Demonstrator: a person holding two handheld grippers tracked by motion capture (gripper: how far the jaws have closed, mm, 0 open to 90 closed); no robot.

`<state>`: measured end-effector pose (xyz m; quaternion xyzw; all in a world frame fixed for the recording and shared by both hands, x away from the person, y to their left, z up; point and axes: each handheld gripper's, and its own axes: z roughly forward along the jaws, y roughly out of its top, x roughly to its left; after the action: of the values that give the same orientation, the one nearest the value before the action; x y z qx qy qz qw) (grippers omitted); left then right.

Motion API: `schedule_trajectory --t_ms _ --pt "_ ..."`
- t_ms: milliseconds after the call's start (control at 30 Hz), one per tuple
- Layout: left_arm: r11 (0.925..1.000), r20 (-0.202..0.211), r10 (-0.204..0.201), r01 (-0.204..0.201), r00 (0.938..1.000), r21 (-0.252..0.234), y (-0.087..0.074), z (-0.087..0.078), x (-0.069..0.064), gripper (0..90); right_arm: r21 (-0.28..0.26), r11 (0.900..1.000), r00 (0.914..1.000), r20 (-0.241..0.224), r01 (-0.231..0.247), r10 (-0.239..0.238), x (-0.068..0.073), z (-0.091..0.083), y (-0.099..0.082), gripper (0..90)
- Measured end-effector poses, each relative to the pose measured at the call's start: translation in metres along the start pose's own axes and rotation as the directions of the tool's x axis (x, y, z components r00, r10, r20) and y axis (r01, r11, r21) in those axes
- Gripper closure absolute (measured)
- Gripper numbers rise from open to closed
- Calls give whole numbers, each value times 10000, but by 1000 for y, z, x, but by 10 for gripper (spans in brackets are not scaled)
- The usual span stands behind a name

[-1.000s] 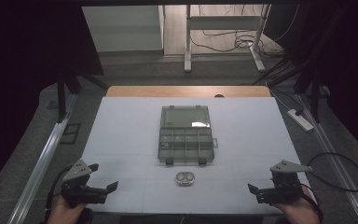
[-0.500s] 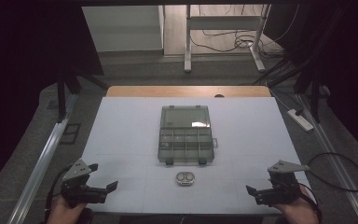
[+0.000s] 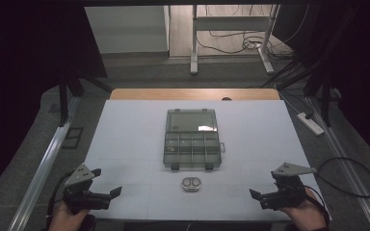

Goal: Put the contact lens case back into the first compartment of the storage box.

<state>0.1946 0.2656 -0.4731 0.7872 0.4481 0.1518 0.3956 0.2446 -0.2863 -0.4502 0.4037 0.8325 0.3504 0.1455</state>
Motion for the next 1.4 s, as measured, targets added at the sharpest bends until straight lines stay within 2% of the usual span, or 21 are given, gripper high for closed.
schedule_trajectory --t_ms 200,333,433,567,667,1133,1400 --pt "10000 -3 -8 8 10000 0 0 0 0 13 -116 9999 9996 -286 -60 56 0 1 3 0" --pt "10000 -9 -4 4 10000 -2 0 0 0 13 -87 9997 9969 -747 -244 237 1 3 6 0" --pt "10000 -6 -11 11 10000 2 0 0 0 13 -100 9999 9961 -878 -112 103 2 5 9 0" --pt "10000 -23 -2 2 10000 21 0 0 0 13 -345 9986 9937 -1033 405 -438 6 8 15 0" --pt "10000 -19 -5 5 10000 34 0 1 0 13 -285 9980 9912 -1176 569 -599 9 12 19 0" --pt "10000 -40 -10 10 10000 64 0 1 0 13 -44 9991 9835 -1758 431 -432 15 24 29 0" --pt "10000 -37 -19 20 10000 74 0 1 0 12 105 9981 9780 -2009 600 -566 19 34 39 0"
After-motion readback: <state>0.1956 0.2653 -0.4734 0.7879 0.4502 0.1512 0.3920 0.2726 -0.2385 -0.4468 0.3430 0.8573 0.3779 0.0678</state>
